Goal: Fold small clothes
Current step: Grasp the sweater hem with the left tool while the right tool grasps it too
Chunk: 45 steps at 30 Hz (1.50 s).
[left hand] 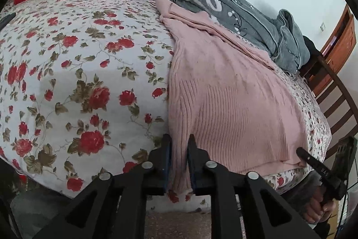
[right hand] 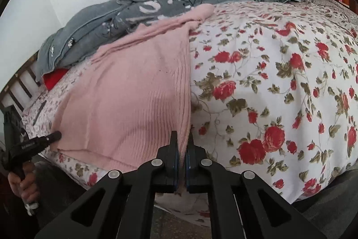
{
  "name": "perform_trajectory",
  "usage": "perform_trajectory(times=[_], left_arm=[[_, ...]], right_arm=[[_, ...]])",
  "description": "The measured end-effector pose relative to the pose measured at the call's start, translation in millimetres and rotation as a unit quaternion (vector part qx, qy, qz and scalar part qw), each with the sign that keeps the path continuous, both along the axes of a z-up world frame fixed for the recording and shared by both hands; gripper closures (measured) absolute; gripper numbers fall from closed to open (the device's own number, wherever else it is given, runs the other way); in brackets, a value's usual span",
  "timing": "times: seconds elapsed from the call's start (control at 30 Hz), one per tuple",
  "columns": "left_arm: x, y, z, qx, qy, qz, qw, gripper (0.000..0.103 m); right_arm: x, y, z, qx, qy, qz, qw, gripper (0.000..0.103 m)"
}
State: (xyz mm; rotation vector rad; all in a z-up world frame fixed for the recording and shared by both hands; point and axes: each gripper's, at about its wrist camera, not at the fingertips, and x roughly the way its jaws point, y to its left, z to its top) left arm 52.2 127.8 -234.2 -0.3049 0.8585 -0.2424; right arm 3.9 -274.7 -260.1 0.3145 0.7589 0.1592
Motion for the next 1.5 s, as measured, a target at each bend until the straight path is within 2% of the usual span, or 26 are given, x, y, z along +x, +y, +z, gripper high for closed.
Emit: perform_trajectory(times=[0.07,0.13,0.3,0.4,0.43,0.53,0.57,0.6,0.67,0.77,0.87,0.93,1.0,1.03,1.17,1.23,1.3,1.37,1.4,1.5], left_arm=[[-2,0,-1,-0.002,-0.006,-0.002,1.0000,0.083],[-4,-2,0,0.001,-0.011,-0.005,0.9999,0.082],[-11,-15,2,0.033,-0.026,-0.005,0.9991,0.079],[-16,-13,7,0.022,-0.040,-0.007,0.9989,0.077],[-18,-10,9,0.017,-0.047,-0.005,0.9988,0.073],[-23,0,15,0.001,-0.067,0.012,0.9977,0.059],[-25,3,17,-0.006,-0.072,0.017,0.9972,0.056],[-25,7,17,-0.012,-0.073,0.018,0.9971,0.048],[-23,10,16,-0.029,-0.068,0.013,0.9972,0.046],[-18,6,10,-0.022,-0.048,0.008,0.9986,0.046],[-16,-5,5,0.007,-0.036,0.002,0.9993,0.046],[-18,-13,4,0.039,-0.040,-0.002,0.9984,0.048],[-19,-19,3,0.061,-0.044,-0.002,0.9972,0.048],[-19,-21,3,0.068,-0.046,-0.002,0.9966,0.048],[-19,-25,3,0.088,-0.051,0.003,0.9948,0.051],[-19,-24,3,0.094,-0.050,0.008,0.9943,0.059],[-17,-21,4,0.091,-0.047,0.012,0.9947,0.068],[-16,-19,4,0.085,-0.044,0.016,0.9953,0.074],[-15,-18,4,0.079,-0.041,0.014,0.9959,0.081],[-15,-17,3,0.078,-0.041,0.014,0.9960,0.087]], right_arm=[[1,1,-3,-0.016,0.002,-0.011,1.000,0.091],[-1,-1,-5,-0.013,-0.010,-0.016,1.000,0.091],[-5,7,-3,-0.053,-0.021,-0.014,0.998,0.088],[-10,11,4,-0.067,-0.027,-0.018,0.997,0.085],[-10,11,7,-0.067,-0.027,-0.017,0.997,0.084],[-16,7,19,-0.054,-0.037,-0.015,0.998,0.074],[-18,5,24,-0.048,-0.042,-0.013,0.998,0.064],[-20,3,29,-0.043,-0.049,-0.012,0.998,0.055],[-23,2,38,-0.036,-0.066,-0.011,0.997,0.050],[-21,5,40,-0.043,-0.075,-0.011,0.996,0.049],[-11,11,27,-0.055,-0.051,-0.017,0.997,0.050],[-6,13,16,-0.056,-0.030,-0.020,0.998,0.054],[-3,13,8,-0.053,-0.017,-0.023,0.998,0.065],[-2,12,6,-0.049,-0.012,-0.019,0.999,0.067],[-6,16,6,-0.070,-0.027,-0.018,0.997,0.069],[-8,18,5,-0.074,-0.034,-0.017,0.997,0.070],[-8,21,3,-0.071,-0.028,-0.008,0.997,0.081],[-7,22,2,-0.072,-0.026,-0.005,0.997,0.086],[-7,22,2,-0.073,-0.025,-0.004,0.997,0.089],[-7,20,1,-0.064,-0.021,0.001,0.998,0.092]])
